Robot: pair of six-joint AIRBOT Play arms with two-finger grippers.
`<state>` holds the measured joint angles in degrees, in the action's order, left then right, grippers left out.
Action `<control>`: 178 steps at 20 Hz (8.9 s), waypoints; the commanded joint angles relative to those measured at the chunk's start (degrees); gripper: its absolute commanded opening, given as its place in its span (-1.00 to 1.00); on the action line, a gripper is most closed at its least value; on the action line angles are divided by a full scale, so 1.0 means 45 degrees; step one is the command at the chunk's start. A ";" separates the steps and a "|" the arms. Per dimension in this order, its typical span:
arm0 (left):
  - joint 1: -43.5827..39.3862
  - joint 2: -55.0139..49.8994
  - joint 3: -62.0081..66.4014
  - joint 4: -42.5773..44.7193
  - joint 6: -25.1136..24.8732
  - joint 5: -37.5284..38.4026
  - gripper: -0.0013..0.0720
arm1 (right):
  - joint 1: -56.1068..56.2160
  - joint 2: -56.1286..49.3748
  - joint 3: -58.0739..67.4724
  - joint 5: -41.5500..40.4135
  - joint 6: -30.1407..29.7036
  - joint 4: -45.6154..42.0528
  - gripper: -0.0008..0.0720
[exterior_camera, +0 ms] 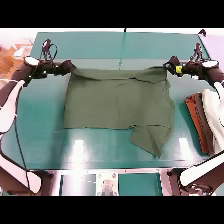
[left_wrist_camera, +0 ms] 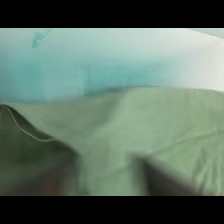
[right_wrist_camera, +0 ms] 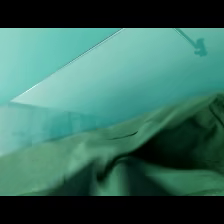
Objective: Fold the shirts.
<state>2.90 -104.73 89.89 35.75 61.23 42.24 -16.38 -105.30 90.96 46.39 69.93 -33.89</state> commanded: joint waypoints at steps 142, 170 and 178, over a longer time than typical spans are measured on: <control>0.0554 0.4915 -0.3837 0.6703 0.5289 0.9505 -0.90 | -0.3555 0.5319 -0.5581 0.7572 0.3687 -0.9248 -0.93; -0.4439 0.8398 -1.4848 -0.1321 0.5280 -0.6241 -0.03 | -0.2817 0.9384 -1.4766 0.1880 0.2997 -0.4041 0.51; -0.3721 0.8262 -1.4780 -0.0680 0.4940 -0.4396 -0.90 | -0.2919 0.9068 -1.4343 0.2424 0.2035 -0.3939 -0.92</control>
<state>-15.25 -67.16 23.18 30.94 83.88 18.68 -29.50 -64.31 25.56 55.79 80.51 -52.56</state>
